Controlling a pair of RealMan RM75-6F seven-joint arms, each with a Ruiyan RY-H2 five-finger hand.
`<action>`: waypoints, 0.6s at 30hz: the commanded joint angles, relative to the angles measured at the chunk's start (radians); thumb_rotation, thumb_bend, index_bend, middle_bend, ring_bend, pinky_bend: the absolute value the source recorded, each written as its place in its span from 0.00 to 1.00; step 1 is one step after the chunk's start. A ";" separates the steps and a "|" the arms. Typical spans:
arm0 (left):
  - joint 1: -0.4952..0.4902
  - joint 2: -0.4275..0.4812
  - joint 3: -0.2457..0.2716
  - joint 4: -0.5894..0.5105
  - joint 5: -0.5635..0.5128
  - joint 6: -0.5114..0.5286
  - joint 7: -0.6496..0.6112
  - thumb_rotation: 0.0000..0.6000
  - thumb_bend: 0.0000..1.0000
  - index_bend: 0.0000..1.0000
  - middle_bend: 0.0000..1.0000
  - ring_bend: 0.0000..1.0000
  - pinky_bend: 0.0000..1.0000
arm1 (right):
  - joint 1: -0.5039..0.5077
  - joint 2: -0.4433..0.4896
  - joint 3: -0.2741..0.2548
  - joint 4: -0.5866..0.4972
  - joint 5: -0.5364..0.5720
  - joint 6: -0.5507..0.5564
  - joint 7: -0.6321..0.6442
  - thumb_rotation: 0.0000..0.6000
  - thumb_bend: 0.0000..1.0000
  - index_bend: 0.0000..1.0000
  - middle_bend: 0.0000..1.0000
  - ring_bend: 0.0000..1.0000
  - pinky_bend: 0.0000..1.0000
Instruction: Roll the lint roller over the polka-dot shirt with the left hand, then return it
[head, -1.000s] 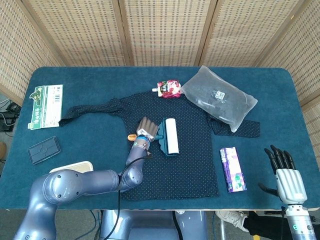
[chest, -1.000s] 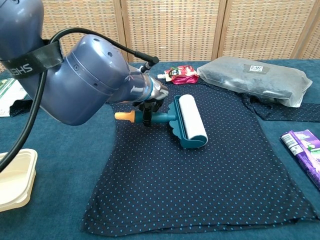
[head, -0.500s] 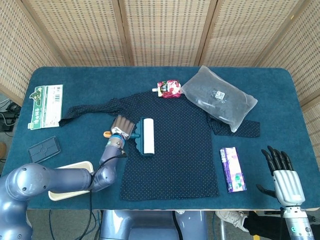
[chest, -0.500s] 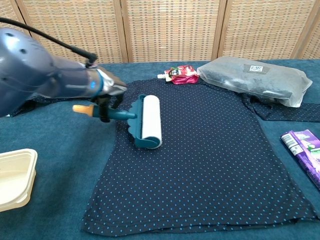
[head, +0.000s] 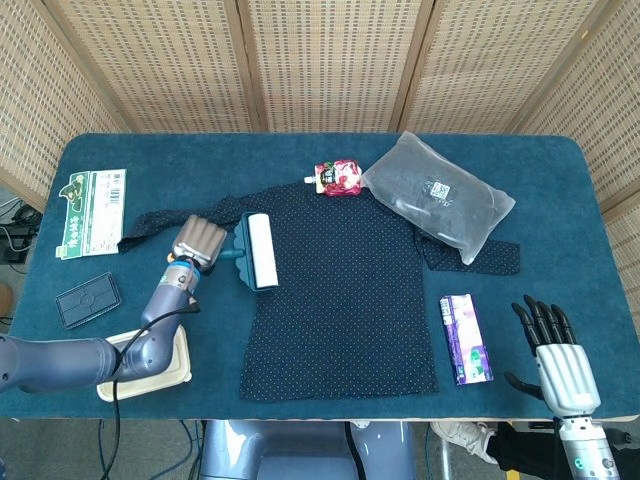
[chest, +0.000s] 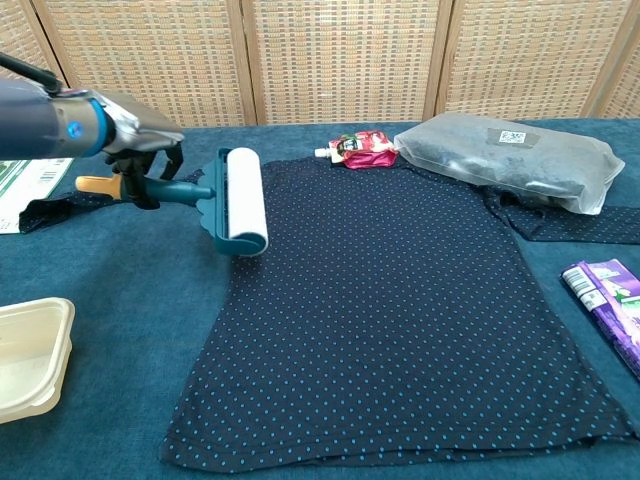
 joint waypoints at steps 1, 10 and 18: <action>0.043 0.033 0.020 -0.021 0.083 0.002 -0.053 1.00 0.38 0.76 0.66 0.56 0.47 | -0.002 -0.001 -0.001 -0.001 -0.003 0.004 -0.003 1.00 0.09 0.00 0.00 0.00 0.00; 0.125 0.028 0.074 0.052 0.227 -0.022 -0.143 1.00 0.15 0.40 0.10 0.14 0.16 | -0.008 -0.003 -0.007 -0.012 -0.027 0.026 -0.033 1.00 0.09 0.00 0.00 0.00 0.00; 0.171 0.011 0.072 0.082 0.235 0.009 -0.174 1.00 0.09 0.06 0.00 0.00 0.00 | -0.012 -0.006 -0.010 -0.012 -0.033 0.031 -0.041 1.00 0.09 0.00 0.00 0.00 0.00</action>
